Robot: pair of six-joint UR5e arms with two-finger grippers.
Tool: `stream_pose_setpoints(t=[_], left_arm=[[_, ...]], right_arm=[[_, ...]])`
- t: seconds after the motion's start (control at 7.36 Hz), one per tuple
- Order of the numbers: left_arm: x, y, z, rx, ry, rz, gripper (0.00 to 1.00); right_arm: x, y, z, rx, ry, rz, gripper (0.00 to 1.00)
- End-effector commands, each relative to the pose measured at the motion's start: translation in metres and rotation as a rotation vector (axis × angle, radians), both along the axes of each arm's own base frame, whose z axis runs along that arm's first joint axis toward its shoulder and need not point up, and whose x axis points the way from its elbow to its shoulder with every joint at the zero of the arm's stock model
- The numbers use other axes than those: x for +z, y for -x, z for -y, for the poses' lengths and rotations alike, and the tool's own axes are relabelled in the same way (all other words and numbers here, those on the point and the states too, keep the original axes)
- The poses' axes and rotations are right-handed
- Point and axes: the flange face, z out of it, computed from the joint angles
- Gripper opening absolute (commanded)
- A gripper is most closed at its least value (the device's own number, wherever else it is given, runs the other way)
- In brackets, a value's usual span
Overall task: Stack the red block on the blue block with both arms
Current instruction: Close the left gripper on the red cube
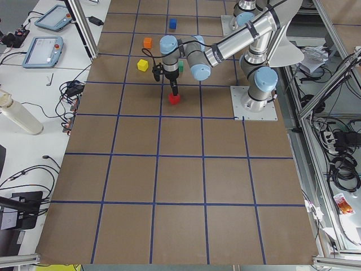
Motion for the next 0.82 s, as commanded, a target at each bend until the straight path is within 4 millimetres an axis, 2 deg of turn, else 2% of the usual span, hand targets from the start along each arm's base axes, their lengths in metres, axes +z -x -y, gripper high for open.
stream_pose_setpoints(t=[0.0,0.27,0.41,0.68], left_arm=[[-0.029,0.001,-0.002,0.047,-0.048,-0.013,1.0],[-0.043,-0.001,0.004,0.048,-0.041,-0.011,1.0],[-0.049,-0.002,0.006,0.053,-0.042,-0.007,0.91],[-0.05,-0.001,0.009,0.04,-0.045,0.004,0.36]], right_arm=[[0.0,0.0,0.0,0.0,-0.001,0.0,1.0],[-0.003,0.0,-0.001,0.0,-0.009,0.001,1.0],[-0.007,0.0,-0.002,0.0,-0.015,0.001,1.0],[-0.006,0.0,-0.003,-0.002,-0.012,0.001,1.0]])
